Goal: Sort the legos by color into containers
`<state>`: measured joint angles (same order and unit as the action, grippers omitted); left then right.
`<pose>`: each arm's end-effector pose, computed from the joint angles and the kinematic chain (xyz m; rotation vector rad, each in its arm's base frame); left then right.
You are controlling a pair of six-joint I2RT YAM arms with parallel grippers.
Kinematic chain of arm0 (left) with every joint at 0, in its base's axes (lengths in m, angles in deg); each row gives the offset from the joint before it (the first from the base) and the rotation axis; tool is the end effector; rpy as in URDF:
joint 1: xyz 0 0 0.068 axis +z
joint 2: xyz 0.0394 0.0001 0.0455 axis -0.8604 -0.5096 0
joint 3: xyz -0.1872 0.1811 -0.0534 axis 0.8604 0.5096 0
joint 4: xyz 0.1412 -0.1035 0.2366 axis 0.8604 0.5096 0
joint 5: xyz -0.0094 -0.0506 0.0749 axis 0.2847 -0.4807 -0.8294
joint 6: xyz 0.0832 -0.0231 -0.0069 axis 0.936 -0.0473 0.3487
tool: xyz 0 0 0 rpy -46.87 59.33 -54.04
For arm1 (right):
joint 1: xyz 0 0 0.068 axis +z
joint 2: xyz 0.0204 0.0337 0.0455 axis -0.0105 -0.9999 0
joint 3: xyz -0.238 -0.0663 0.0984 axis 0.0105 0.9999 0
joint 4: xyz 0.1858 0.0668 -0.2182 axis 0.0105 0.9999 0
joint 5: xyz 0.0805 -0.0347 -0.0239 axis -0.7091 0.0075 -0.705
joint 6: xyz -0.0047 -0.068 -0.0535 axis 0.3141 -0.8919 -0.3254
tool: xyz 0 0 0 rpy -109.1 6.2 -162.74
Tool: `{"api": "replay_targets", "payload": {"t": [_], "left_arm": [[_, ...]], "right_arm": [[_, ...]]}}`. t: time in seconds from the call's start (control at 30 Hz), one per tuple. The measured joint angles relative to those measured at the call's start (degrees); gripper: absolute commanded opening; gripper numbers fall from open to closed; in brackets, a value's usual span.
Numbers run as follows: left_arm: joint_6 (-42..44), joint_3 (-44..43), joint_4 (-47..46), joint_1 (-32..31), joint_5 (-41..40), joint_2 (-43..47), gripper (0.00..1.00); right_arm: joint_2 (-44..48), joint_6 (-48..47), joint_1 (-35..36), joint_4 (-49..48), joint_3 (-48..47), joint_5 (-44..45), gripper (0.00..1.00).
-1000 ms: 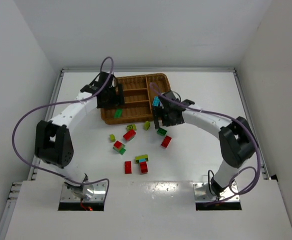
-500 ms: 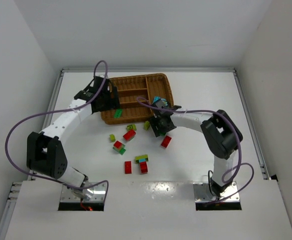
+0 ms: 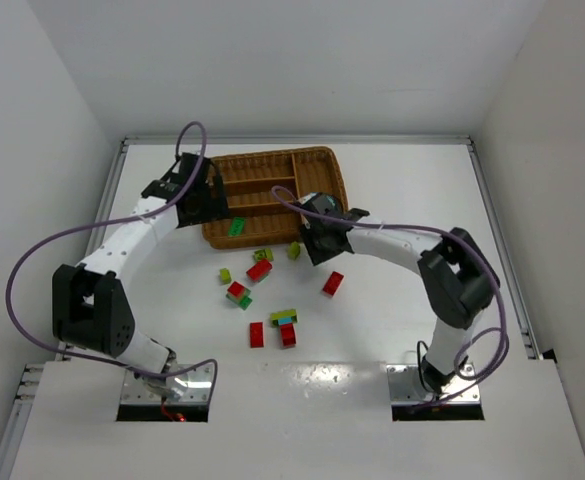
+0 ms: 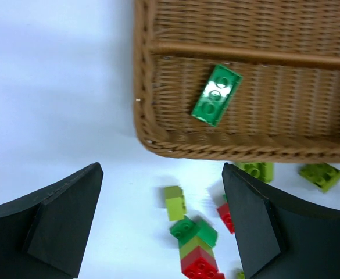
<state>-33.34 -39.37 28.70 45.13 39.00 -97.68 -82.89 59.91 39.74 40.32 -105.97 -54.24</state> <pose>0.3685 -0.0765 0.2380 -0.4052 2.4336 -0.0550 0.3278 0.2522 0.1003 -0.4323 2.6114 0.1405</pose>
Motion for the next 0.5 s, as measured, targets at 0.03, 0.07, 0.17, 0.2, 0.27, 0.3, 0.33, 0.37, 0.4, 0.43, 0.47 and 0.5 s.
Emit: {"api": "replay_targets", "payload": {"t": [0.03,0.07,0.17,0.2,0.27,0.3,0.33,0.37,0.4,0.43,0.47,0.5], "left_arm": [[-0.13,0.11,0.26,0.11,-0.72,0.04,0.9],[-0.31,0.52,0.39,0.13,-1.7,0.22,0.9],[-0.87,2.19,1.31,0.15,-3.61,1.14,0.89],[-1.11,2.8,1.68,0.15,-4.07,1.53,0.89],[-1.51,3.37,2.43,0.15,-4.83,2.01,0.89],[-1.7,3.43,2.64,0.15,-5.18,2.12,0.89],[-1.95,3.43,2.69,0.15,-5.49,2.23,0.89],[-2.4,3.5,2.64,0.15,-5.62,2.36,0.89],[-2.82,3.74,2.54,0.15,-5.57,2.64,0.89],[-3.26,4.26,2.4,0.15,-5.46,3.08,0.89],[-3.54,4.96,2.29,0.15,-5.31,3.56,0.89],[-3.91,5.79,2.29,0.15,-4.98,4.09,0.89]], "right_arm": [[1.64,0.2,0.42,0.48,0.0,0.07,0.28],[3.5,0.39,0.79,0.85,0.0,0.07,0.28],[8.57,1.36,1.77,1.03,-0.35,0.07,0.28],[9.57,1.6,1.99,1.36,-1.25,0.07,0.28],[9.6,2.12,2.32,1.79,-4.35,0.02,0.28],[8.72,2.34,2.34,2.05,-6.56,0.04,0.28],[7.02,2.54,2.32,2.25,-9.57,0.11,0.28],[4.9,2.73,2.32,2.14,-12.44,0.07,0.28],[2.43,2.8,2.32,2.1,-15.52,0.11,0.28],[-0.33,2.84,2.32,2.08,-18.62,0.15,0.28],[-2.8,2.93,2.32,2.23,-21.22,0.28,0.28],[-5.46,2.95,2.32,2.1,-23.91,0.59,0.32]]}}
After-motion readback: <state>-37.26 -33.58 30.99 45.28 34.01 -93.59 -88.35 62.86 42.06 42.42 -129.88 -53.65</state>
